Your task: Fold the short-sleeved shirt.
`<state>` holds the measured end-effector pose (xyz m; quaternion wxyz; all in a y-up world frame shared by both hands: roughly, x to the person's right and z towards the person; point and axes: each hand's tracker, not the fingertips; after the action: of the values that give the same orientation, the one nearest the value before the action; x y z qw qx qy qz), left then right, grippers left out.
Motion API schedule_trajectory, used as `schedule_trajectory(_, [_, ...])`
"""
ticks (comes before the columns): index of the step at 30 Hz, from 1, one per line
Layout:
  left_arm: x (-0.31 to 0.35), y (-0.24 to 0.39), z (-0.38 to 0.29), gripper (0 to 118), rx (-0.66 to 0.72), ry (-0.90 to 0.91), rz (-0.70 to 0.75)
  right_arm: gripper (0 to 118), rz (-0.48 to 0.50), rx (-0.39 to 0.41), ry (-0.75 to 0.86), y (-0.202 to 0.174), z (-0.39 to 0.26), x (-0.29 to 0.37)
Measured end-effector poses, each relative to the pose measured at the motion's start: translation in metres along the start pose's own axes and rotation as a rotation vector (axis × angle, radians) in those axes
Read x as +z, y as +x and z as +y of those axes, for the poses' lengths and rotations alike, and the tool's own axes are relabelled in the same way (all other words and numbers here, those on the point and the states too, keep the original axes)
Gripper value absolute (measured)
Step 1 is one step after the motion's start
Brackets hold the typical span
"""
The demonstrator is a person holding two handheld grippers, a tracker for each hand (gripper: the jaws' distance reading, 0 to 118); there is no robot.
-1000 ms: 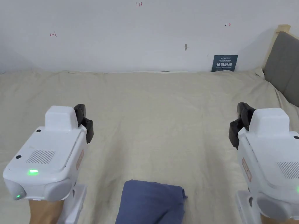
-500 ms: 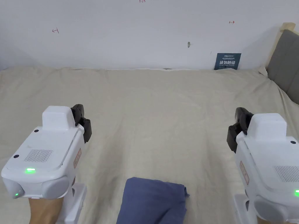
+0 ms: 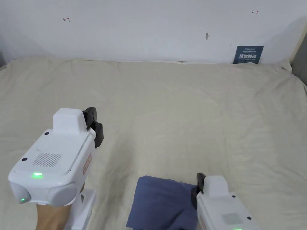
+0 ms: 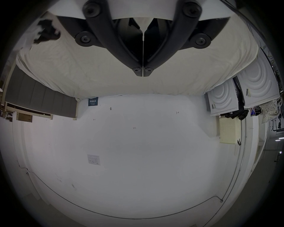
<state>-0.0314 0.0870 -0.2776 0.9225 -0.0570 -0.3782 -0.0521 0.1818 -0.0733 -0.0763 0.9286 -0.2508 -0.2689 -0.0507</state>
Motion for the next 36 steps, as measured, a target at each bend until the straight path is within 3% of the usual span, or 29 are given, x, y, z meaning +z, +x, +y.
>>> schedule_trajectory(8, [-0.004, -0.002, -0.031, 0, 0.034, -0.099, -0.035, 2, 0.111, 0.039, -0.123, -0.021, -0.057, -0.035])
schedule_trajectory(11, [-0.009, -0.001, -0.047, 1, 0.071, -0.171, -0.064, 3, 0.103, 0.018, -0.203, -0.024, -0.078, -0.050])
schedule_trajectory(15, [-0.019, 0.001, -0.071, 6, 0.184, -0.290, -0.123, 2, 0.085, 0.047, -0.139, -0.028, -0.086, -0.049])
schedule_trajectory(17, [-0.025, 0.002, -0.082, 23, 0.236, -0.367, -0.163, 2, 0.076, 0.065, -0.142, -0.030, -0.084, -0.049])
schedule_trajectory(19, [-0.039, 0.004, -0.100, 75, 0.287, -0.475, -0.192, 2, 0.077, 0.064, -0.144, -0.029, -0.084, -0.049])
schedule_trajectory(21, [-0.051, 0.008, -0.116, 116, 0.320, -0.581, -0.245, 2, 0.083, 0.058, -0.143, -0.027, -0.084, -0.049])
schedule_trajectory(22, [-0.057, 0.009, -0.125, 118, 0.336, -0.624, -0.270, 2, 0.087, 0.056, -0.142, -0.027, -0.084, -0.049])
schedule_trajectory(29, [-0.098, 0.011, -0.181, 115, 0.326, -0.850, -0.387, 2, 0.117, 0.023, -0.156, -0.019, -0.082, -0.049])
schedule_trajectory(31, [-0.104, 0.012, -0.193, 96, 0.329, -0.902, -0.429, 2, 0.123, 0.018, -0.158, -0.017, -0.082, -0.050])
schedule_trajectory(34, [-0.109, 0.015, -0.206, 53, 0.359, -0.973, -0.483, 2, 0.129, 0.013, -0.159, -0.016, -0.082, -0.050])
schedule_trajectory(36, [-0.107, 0.020, -0.210, 47, 0.374, -0.962, -0.515, 2, 0.131, 0.009, -0.158, -0.016, -0.083, -0.050])
